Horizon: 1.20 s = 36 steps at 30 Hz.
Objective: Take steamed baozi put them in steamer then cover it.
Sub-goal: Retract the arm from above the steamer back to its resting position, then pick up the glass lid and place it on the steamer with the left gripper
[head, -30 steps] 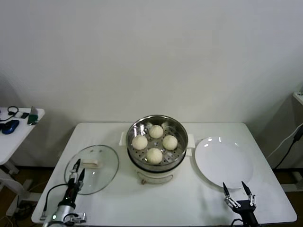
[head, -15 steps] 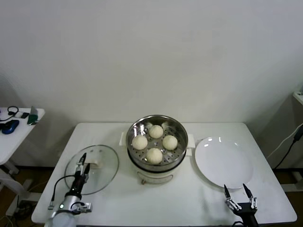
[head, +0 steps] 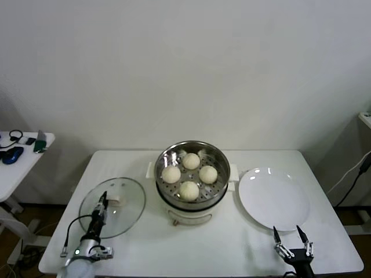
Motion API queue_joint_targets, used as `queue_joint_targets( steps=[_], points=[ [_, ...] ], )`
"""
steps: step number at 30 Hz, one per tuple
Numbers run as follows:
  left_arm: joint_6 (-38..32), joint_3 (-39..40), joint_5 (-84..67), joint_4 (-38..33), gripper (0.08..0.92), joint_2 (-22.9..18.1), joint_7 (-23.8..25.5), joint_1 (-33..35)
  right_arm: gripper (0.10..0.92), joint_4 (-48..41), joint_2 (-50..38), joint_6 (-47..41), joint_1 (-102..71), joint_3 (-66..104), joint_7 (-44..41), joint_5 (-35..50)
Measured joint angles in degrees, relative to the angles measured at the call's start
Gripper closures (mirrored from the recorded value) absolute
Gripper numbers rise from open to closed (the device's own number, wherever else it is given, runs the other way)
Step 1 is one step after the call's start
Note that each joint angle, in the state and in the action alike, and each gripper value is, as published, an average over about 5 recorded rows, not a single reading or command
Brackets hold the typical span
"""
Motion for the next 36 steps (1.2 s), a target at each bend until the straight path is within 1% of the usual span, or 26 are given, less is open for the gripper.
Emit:
queue_joint_targets(
  steps=[6, 9, 15, 21, 29, 33, 36],
  points=[
    [-0.01, -0.36, -0.21, 0.55, 0.813, -0.49, -0.05, -0.87, 0.203, 0.10, 0.24, -0.15, 0.22, -0.19, 0.05, -0.25],
    [0.07, -0.45, -0.63, 0.44, 0.862, -0.54, 0.00, -0.85, 0.203, 0.09, 0.31, -0.24, 0.36, -0.21, 0.17, -0.39],
    [1.09, -0.86, -3.35, -2.44, 0.867, 0.26, 1.01, 0.28, 0.203, 0.46, 0.37, -0.91, 0.37, 0.12, 0.87, -1.16],
    [4.79, -1.85, -9.59, -11.33, 0.867, 3.20, 4.59, 2.27, 0.203, 1.35, 0.15, -2.32, 0.54, 0.74, 1.98, -2.58],
    [15.45, -1.23, -16.98, -27.17, 0.867, 10.23, 13.19, 2.41, 0.203, 2.07, -0.03, -4.63, 1.44, 1.13, 3.96, -5.21],
    [21.68, 1.71, -17.68, -34.04, 0.867, 12.65, 17.42, 1.11, 0.203, 2.30, 0.02, -5.19, 1.95, 1.05, 4.50, -6.38],
    [26.18, 5.44, -16.48, -37.87, 0.867, 13.40, 20.50, -0.39, 0.203, 2.32, -0.03, -5.34, 2.38, 0.96, 4.75, -7.05]
  ],
)
